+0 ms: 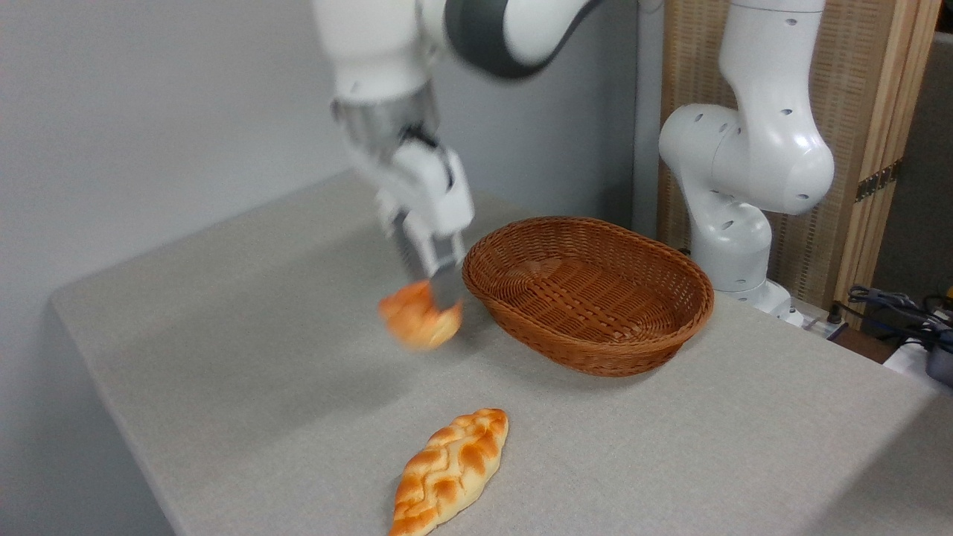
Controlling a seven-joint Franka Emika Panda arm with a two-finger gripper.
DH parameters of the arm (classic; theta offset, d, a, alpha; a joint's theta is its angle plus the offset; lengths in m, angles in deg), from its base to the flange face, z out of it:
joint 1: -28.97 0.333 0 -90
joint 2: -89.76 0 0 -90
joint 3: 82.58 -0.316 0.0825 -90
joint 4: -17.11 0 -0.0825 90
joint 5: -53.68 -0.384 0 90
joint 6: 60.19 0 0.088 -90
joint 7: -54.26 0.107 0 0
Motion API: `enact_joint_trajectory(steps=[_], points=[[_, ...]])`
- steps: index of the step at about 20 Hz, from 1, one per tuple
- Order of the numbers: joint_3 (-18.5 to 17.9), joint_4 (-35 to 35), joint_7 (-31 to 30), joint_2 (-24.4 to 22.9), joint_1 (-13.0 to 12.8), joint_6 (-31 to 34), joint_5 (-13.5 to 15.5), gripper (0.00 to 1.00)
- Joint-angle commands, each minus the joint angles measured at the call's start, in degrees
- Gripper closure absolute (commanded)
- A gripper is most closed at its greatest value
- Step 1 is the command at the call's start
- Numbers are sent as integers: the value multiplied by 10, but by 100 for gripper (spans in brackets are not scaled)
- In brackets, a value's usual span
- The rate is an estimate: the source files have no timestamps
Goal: Put bread into the basket
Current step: 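Lift the bun and carry it over the wicker basket, then lower the bun into the basket and open the gripper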
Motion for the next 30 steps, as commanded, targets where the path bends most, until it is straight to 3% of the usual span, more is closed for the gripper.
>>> enact_joint_trajectory(steps=[1, 4, 7, 8, 10, 12, 15, 25, 28, 30], points=[[-8, -37, 72, -100, -36, 123, -3, 78], [-4, -123, 119, -161, -71, 144, -21, 71], [-3, -163, 119, -163, -94, 128, -25, 68], [-2, -171, 119, -161, -99, 125, -27, 61], [0, -185, 120, -154, -100, 115, -28, 24], [2, -192, 120, -146, -103, 107, -27, 0], [2, -192, 120, -135, -117, 95, -27, 0], [2, -187, 113, -127, -117, 91, -23, 0], [-3, -143, 99, -116, -110, 98, -19, 0], [-9, -67, 50, -83, -100, 107, -20, 0]])
